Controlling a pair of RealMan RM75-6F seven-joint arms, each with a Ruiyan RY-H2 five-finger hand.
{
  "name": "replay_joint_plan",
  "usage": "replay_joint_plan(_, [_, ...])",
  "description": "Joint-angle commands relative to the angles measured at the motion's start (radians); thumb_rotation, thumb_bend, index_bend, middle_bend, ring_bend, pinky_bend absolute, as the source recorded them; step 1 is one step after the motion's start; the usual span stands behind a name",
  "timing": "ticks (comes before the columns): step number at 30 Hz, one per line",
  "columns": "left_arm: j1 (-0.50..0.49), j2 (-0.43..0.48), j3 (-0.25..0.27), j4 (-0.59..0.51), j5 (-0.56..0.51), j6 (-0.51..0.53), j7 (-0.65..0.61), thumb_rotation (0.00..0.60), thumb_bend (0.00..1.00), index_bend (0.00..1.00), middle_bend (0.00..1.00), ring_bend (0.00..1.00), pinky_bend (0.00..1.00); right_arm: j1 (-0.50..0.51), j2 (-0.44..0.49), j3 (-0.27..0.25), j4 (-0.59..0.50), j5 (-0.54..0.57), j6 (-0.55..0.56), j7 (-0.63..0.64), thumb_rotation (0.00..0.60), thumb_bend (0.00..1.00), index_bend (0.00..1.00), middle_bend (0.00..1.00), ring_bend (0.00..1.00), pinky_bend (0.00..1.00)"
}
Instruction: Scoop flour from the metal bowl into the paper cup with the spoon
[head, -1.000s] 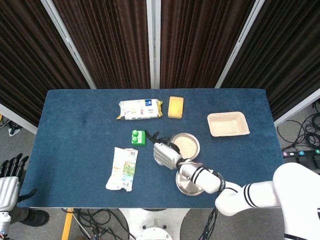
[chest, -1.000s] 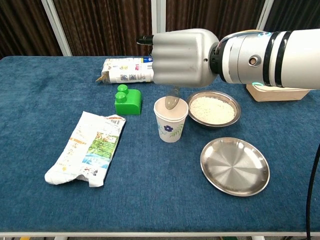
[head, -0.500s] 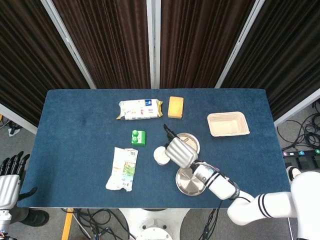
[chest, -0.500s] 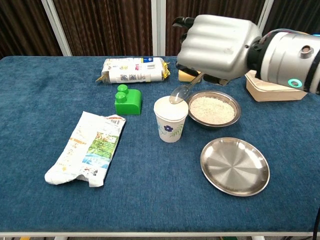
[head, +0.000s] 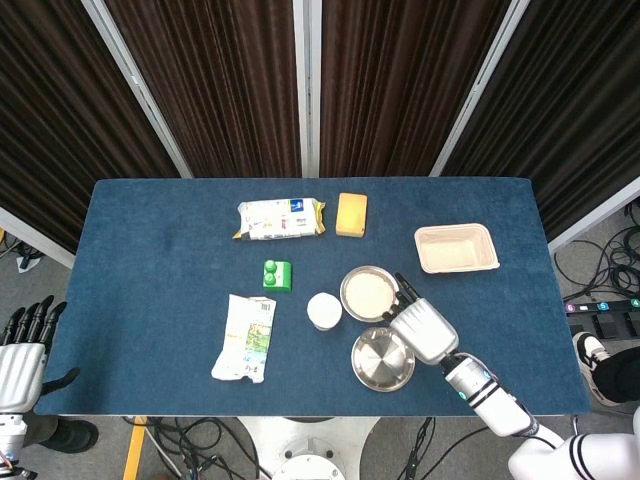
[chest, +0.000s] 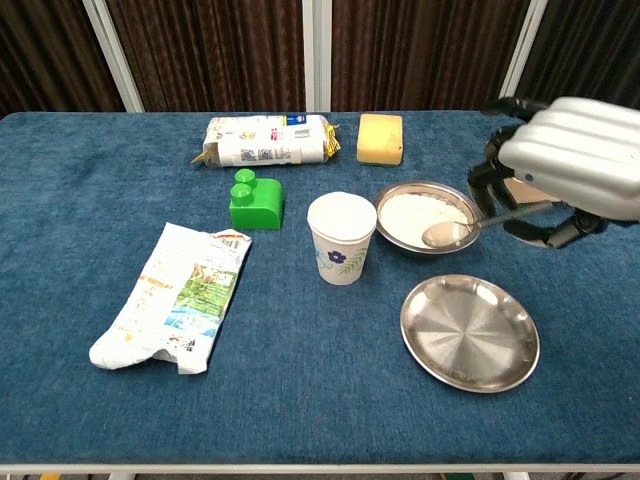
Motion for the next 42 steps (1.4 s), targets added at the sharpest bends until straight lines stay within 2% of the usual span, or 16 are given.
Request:
replay_joint_plan(1, [-0.003, 0.003, -0.001, -0.008, 0.003, 0.001, 0.007, 0.6, 0.0, 0.11, 0.05, 0.01, 0.0, -0.066, -0.054, -0.018, 0.087, -0.058, 0.01, 0.083, 0.6, 0.33, 0.62, 0.58, 0.26, 0.0])
replay_joint_plan(6, [-0.004, 0.007, -0.001, -0.02, 0.003, 0.002, 0.016, 0.6, 0.0, 0.11, 0.05, 0.01, 0.0, -0.106, -0.124, -0.008, 0.178, -0.1, -0.007, 0.136, 0.6, 0.33, 0.61, 0.56, 0.25, 0.0])
replay_joint_plan(12, [0.0, 0.008, 0.003, -0.022, -0.002, 0.002, 0.013, 0.6, 0.0, 0.11, 0.05, 0.01, 0.0, -0.135, -0.189, 0.009, 0.255, -0.129, -0.037, 0.143, 0.6, 0.32, 0.57, 0.54, 0.22, 0.0])
replay_joint_plan(17, [0.001, 0.007, 0.007, -0.02, -0.003, -0.001, 0.009, 0.6, 0.0, 0.11, 0.05, 0.01, 0.0, -0.157, -0.215, 0.025, 0.261, -0.113, -0.082, 0.109, 0.6, 0.28, 0.44, 0.49, 0.2, 0.0])
replay_joint_plan(21, [0.004, 0.005, 0.006, -0.017, -0.003, 0.005, 0.004, 0.6, 0.0, 0.11, 0.05, 0.01, 0.0, -0.174, -0.205, 0.032, 0.229, -0.105, -0.098, 0.061, 0.6, 0.24, 0.31, 0.41, 0.14, 0.0])
replay_joint_plan(24, [0.003, 0.005, 0.009, -0.013, 0.0, 0.003, -0.003, 0.6, 0.0, 0.11, 0.05, 0.01, 0.0, -0.196, -0.173, 0.039, 0.17, -0.103, -0.076, 0.001, 0.6, 0.17, 0.23, 0.34, 0.09, 0.0])
replay_joint_plan(26, [0.002, 0.005, 0.009, -0.01, 0.001, 0.002, -0.007, 0.6, 0.0, 0.11, 0.05, 0.01, 0.0, -0.217, -0.135, 0.05, 0.119, -0.112, -0.031, -0.019, 0.6, 0.16, 0.21, 0.31, 0.07, 0.0])
replay_joint_plan(32, [-0.001, -0.004, 0.007, 0.008, 0.003, 0.0, -0.026, 0.6, 0.0, 0.11, 0.05, 0.01, 0.0, -0.315, 0.022, 0.102, 0.003, -0.062, 0.13, 0.038, 0.6, 0.16, 0.16, 0.24, 0.04, 0.0])
replay_joint_plan(36, [-0.009, -0.014, 0.005, 0.02, 0.004, -0.007, -0.034, 0.6, 0.0, 0.11, 0.05, 0.01, 0.0, -0.404, 0.145, 0.11, -0.078, -0.009, 0.211, 0.164, 0.6, 0.16, 0.02, 0.11, 0.0, 0.0])
replay_joint_plan(39, [-0.016, -0.021, 0.003, 0.026, 0.006, -0.014, -0.034, 0.6, 0.0, 0.11, 0.05, 0.01, 0.0, -0.46, 0.215, 0.108, -0.108, -0.013, 0.264, 0.291, 0.6, 0.16, 0.0, 0.07, 0.0, 0.0])
replay_joint_plan(42, [-0.027, -0.024, 0.0, 0.024, 0.006, -0.026, -0.028, 0.6, 0.0, 0.11, 0.05, 0.01, 0.0, -0.502, 0.257, 0.12, -0.116, -0.022, 0.314, 0.371, 0.6, 0.16, 0.0, 0.07, 0.0, 0.0])
